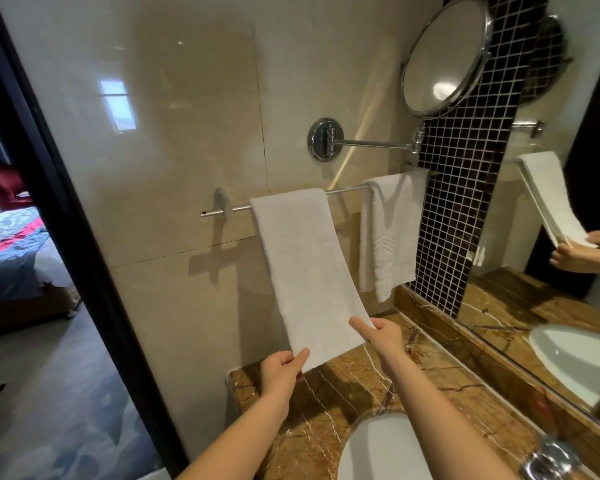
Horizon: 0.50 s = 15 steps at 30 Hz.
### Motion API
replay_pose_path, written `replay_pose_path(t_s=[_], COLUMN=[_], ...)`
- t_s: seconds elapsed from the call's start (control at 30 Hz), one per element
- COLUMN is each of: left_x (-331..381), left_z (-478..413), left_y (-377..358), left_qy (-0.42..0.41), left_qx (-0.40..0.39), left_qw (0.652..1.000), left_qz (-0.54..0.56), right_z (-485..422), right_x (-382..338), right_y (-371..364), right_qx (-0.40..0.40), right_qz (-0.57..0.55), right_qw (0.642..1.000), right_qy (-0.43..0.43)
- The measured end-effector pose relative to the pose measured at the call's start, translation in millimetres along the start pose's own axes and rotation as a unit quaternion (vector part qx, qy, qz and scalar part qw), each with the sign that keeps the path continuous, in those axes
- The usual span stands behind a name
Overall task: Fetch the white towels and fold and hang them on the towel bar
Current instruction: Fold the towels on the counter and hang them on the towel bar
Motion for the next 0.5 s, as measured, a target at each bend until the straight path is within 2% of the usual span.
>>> replay_pose_path(t_s=[0.37, 0.5], left_x=[5.3, 7.7], left_z=[14.4, 19.3], left_y=[6.9, 6.6], left_qy=[0.017, 0.003], left_qx=[0.010, 0.004], left_qw=[0.997, 0.998], left_qz=[0.072, 0.068], right_z=[26.7, 30.6], right_x=[-1.4, -4.3], right_y=[-6.0, 1.6], right_qx=[-0.037, 0.006], right_qz=[-0.045, -0.089], right_qw=[0.998, 0.996], right_qy=[0.003, 0.024])
Point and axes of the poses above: each hand's wrist, its own z-axis away from the middle knuckle, its own y-axis out of the back of the hand, x = y × z, the point moved 9 cm from there along -z, towards the middle knuckle, and after that the axes turned 10 degrees about -y, right-handed, at the moved point
